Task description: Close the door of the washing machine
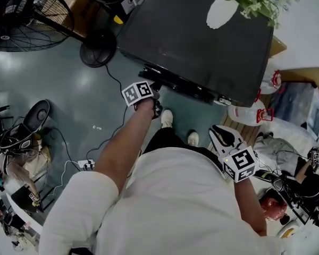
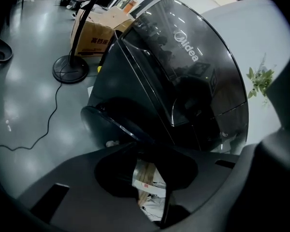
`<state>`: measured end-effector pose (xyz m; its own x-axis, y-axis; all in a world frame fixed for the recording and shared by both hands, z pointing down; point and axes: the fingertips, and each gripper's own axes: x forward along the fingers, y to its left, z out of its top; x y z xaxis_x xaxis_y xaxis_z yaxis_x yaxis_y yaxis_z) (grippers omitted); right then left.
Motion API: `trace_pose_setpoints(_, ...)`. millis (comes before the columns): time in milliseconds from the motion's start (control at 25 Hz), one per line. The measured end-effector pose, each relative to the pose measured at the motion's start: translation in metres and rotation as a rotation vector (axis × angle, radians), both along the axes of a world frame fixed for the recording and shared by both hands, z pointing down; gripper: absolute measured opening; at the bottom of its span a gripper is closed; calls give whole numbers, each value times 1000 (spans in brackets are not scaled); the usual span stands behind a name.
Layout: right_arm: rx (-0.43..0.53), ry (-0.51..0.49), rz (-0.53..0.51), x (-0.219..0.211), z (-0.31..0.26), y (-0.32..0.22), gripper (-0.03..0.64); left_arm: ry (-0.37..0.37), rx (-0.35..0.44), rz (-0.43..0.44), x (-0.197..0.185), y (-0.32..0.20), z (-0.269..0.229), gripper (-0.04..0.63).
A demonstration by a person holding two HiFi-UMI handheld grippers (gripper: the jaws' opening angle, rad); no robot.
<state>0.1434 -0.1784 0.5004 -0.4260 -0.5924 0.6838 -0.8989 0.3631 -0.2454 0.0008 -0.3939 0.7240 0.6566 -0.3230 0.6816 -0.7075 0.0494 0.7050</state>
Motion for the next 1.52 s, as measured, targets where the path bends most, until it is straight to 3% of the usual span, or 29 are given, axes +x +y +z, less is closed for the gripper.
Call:
trace_pose_setpoints(160, -1, -6, -1, -2, 1, -8, 60, 1, 1, 59, 1, -2, 1, 114)
trace_pose_setpoints(400, -10, -8, -8, -4, 3, -15, 60, 17, 15, 37, 5, -7, 0, 110)
trace_pose_setpoints(600, -12, -9, -2, -8, 6, -20, 60, 21, 22, 67, 5, -8, 0, 110)
trace_pose_setpoints(960, 11, -12, 25, -10, 7, -13, 60, -44, 73, 123, 3, -10, -1, 110)
trace_pose_setpoints(1200, 63, -10, 24, -1, 0, -2, 55, -100, 174, 158, 2, -7, -26, 110)
trace_pose_setpoints(1520, 139, -31, -7, 20, -17, 35, 35, -142, 402, 280, 12, 51, -108, 92)
